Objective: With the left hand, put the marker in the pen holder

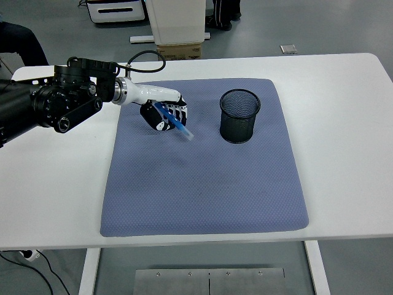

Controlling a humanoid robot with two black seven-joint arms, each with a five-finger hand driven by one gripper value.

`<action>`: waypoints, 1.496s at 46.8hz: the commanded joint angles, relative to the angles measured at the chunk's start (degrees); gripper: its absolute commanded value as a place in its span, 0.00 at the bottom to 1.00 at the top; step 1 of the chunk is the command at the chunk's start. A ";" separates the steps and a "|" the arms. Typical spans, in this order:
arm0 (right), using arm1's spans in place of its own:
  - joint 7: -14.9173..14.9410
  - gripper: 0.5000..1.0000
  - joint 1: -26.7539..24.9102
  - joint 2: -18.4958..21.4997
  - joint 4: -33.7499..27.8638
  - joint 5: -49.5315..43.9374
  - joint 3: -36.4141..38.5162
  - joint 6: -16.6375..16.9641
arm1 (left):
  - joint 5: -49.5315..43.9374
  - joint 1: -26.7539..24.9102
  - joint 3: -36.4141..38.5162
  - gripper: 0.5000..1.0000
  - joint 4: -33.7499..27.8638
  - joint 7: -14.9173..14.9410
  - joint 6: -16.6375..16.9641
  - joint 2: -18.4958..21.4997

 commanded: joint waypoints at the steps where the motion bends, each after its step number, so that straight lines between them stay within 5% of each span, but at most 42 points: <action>1: 0.00 1.00 0.00 0.00 0.00 0.00 -0.03 0.00 | -0.01 -1.03 0.00 0.00 -0.07 -0.09 -0.40 0.02; 36: 0.00 1.00 0.00 0.00 0.00 0.00 -0.03 0.00 | -15.81 -6.83 -0.08 0.00 -0.07 0.09 -8.31 -0.77; 70: 0.00 1.00 0.00 0.00 0.00 0.00 -0.03 0.00 | -31.12 -7.10 -0.08 0.00 -0.07 0.00 -8.49 -3.32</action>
